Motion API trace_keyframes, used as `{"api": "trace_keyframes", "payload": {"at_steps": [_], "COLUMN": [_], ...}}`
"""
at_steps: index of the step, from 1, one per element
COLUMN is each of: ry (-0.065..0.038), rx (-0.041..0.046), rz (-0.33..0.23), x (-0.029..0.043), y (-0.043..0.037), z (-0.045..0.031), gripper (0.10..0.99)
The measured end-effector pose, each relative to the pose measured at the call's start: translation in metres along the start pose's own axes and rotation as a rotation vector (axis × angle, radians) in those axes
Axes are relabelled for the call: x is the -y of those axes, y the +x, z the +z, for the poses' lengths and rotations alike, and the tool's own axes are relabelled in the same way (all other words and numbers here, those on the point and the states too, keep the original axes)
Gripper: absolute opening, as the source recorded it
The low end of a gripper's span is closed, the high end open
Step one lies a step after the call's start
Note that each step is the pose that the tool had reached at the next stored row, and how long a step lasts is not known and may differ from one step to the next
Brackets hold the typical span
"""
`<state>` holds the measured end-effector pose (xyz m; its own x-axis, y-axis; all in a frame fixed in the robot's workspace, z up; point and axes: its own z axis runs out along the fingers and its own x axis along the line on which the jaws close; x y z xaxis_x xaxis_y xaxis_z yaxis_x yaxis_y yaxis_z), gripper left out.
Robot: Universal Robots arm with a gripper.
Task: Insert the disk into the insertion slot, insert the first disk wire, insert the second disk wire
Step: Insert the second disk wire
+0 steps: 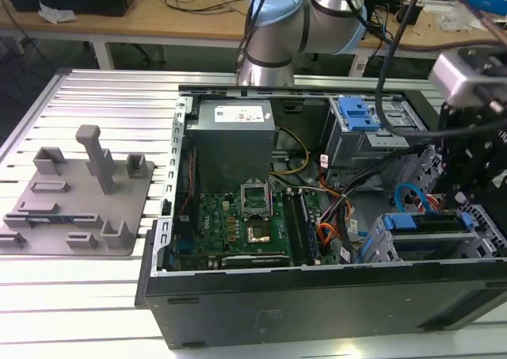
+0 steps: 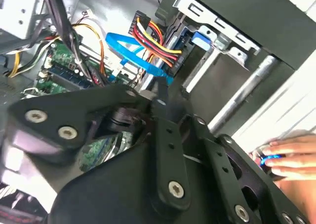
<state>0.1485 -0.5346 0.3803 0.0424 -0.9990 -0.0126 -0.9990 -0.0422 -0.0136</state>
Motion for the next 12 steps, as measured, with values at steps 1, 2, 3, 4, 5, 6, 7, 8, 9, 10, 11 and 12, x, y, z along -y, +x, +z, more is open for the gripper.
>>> {"api": "trace_keyframes", "payload": {"at_steps": [1,2,3,4,5,6,7,8,9,10,11,12], "ry": [0.0,0.0,0.0,0.0,0.0,0.0,0.0,0.0,0.0,0.0,0.0,0.0], "rx": [0.0002,0.0002,0.0004,0.0003,0.0002,0.0001,0.0002,0.0002,0.0001,0.0002,0.0002,0.0001], "rz": [0.0,0.0,0.0,0.0,0.0,0.0,0.0,0.0,0.0,0.0,0.0,0.0], "x": [0.0001,0.0001,0.0001,0.0001,0.0001,0.0001,0.0001,0.0001,0.0001,0.0001,0.0001,0.0001], "y": [-0.0001,-0.0001,-0.0001,-0.0001,-0.0001,-0.0001,-0.0001,-0.0001,-0.0001,-0.0001,-0.0001,-0.0001], "z": [-0.0045,-0.0058,-0.0058,-0.0058,-0.0059,-0.0059,-0.0059,-0.0059,-0.0059,-0.0059,-0.0059,-0.0059], "gripper": [0.22,0.22,0.106,0.106,0.106,0.106,0.106,0.106,0.106,0.106,0.106,0.106]}}
